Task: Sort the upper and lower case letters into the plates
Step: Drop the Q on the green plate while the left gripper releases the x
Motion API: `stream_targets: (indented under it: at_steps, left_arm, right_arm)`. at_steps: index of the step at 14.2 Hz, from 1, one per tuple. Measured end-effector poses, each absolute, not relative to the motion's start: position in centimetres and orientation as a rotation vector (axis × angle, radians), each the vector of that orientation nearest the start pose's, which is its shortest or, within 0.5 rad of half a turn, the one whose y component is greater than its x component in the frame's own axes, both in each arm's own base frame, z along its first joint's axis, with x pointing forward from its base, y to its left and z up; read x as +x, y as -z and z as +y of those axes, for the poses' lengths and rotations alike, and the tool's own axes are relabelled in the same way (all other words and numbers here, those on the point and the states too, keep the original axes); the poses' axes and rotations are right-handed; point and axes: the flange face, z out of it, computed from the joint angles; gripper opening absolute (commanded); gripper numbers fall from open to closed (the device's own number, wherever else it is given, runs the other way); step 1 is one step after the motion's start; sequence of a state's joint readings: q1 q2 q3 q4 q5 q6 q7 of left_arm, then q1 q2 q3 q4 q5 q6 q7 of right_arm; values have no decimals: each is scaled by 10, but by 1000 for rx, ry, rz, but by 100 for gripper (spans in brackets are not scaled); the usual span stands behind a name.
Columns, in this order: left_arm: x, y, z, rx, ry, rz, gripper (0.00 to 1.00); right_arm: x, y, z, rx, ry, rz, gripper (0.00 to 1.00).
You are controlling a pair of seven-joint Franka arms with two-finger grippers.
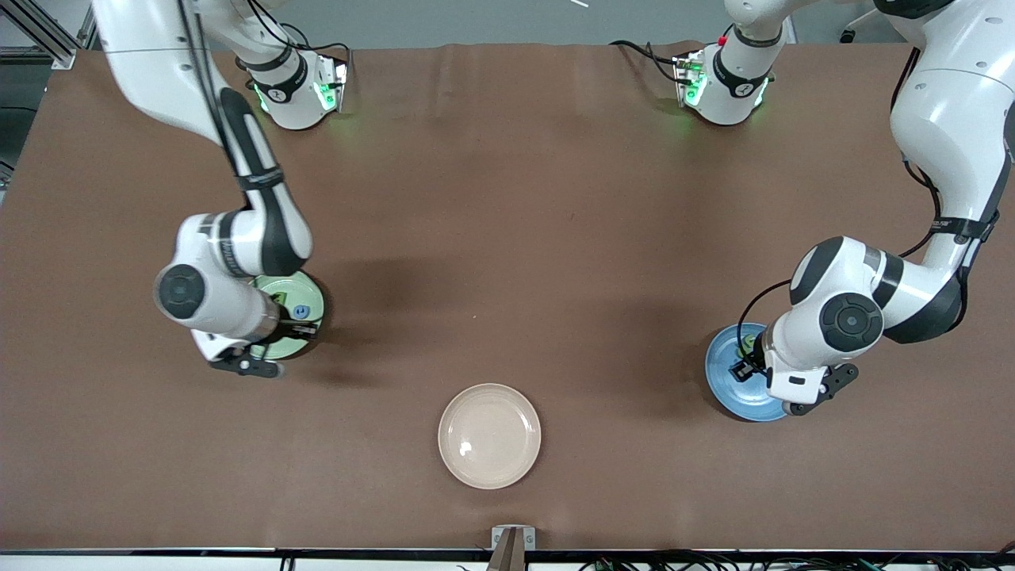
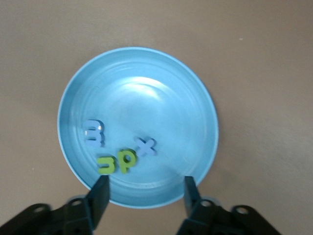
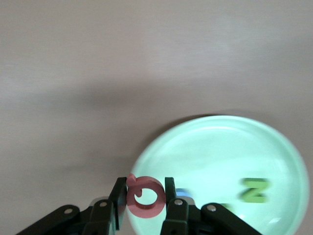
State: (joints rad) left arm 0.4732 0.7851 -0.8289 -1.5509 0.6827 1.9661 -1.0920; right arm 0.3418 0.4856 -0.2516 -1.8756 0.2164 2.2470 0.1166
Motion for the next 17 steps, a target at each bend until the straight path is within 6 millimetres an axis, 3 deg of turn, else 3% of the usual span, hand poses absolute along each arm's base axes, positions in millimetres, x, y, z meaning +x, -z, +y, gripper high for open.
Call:
stream_targets:
  at_steps: [3,6,9,12,13,15,17]
  left_arm:
    - [675,-309,-133,-2958,-29,-796,100]
    - [669,-365,-146,-2973,38,-643,100]
    - [661,-434,-135,-3017,123,-462,100]
    - [657,-462,-113,-3048,123,-346,100]
    - [655,-467,-108,-3044,100,-328,100]
    - [652,-481,-106,-3036,69,-296,100]
    - [650,-490,-112,-3039,65,-279,100]
  right_arm:
    - [606,-231,27,-3100,-137,199,0]
    - [588,-207,13,-3113,-112,219,1]
    - [583,-200,12,-3117,-101,220,2]
    - [582,-196,18,-3115,-108,204,8]
    - [582,-195,21,-3115,-112,197,22]
    - [581,-194,24,-3115,-115,189,99]
    - [582,-195,28,-3115,-110,180,100]
